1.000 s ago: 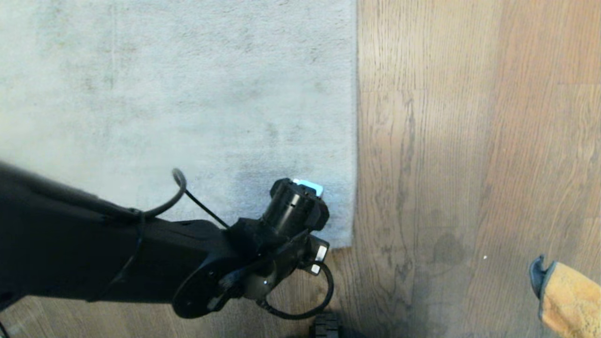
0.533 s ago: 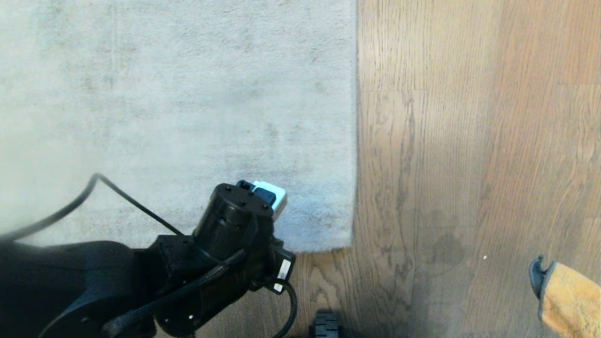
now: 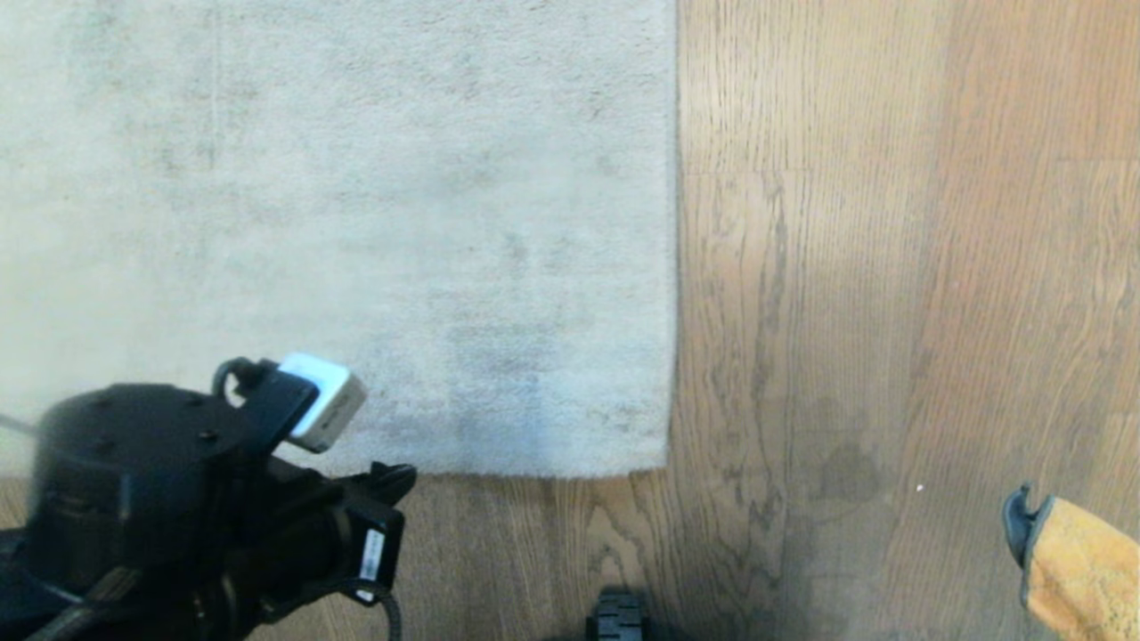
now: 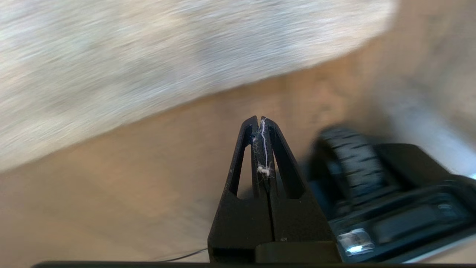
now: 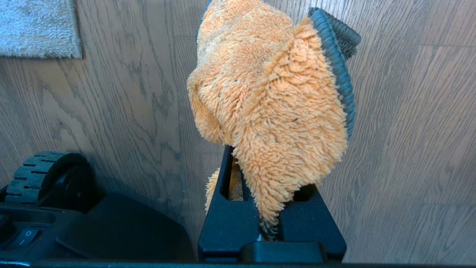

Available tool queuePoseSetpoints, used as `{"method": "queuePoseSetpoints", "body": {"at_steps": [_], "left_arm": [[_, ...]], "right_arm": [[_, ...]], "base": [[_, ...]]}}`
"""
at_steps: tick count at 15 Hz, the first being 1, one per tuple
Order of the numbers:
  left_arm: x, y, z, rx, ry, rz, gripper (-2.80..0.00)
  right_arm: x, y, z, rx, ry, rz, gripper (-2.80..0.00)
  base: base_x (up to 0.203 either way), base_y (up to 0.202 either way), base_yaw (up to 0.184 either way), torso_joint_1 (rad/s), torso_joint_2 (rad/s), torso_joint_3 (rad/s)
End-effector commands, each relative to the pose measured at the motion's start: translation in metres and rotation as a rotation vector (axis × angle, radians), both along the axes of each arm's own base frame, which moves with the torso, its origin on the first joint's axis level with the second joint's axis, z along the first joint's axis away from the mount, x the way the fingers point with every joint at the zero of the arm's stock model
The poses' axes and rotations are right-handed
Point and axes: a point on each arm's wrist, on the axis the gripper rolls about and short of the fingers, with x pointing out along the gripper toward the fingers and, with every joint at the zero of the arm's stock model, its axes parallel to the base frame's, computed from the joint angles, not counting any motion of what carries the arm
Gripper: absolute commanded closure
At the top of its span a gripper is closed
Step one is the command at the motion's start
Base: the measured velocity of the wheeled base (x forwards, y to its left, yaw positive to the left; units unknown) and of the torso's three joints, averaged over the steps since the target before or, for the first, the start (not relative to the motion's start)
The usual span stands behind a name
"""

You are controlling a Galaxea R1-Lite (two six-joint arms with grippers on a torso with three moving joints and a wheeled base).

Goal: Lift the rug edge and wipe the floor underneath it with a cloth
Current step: Put down the rag

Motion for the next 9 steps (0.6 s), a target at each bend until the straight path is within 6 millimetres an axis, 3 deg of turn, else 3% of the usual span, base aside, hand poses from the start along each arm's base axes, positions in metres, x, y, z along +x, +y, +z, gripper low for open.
{"method": "queuePoseSetpoints", "body": {"at_steps": [1,5,9], "left_arm": [[-0.022,0.041,0.005,-0.057,-0.093,0.090,0.00],[-0.049,0.091,-0.003,-0.053,-0.293,0.312,0.00],[-0.070,0.113,-0.015,-0.099,-0.460,0.446,0.00]], "right_arm": [[0.000,0.000,0.000,-0.001,0.001,0.001,0.00],[0.000,0.000,0.000,-0.001,0.001,0.001,0.00],[0.000,0.000,0.000,-0.001,0.001,0.001,0.00]], "base": [[0.000,0.000,0.000,0.000,0.00,0.000],[0.000,0.000,0.000,0.000,0.00,0.000],[0.000,0.000,0.000,0.000,0.00,0.000]]}}
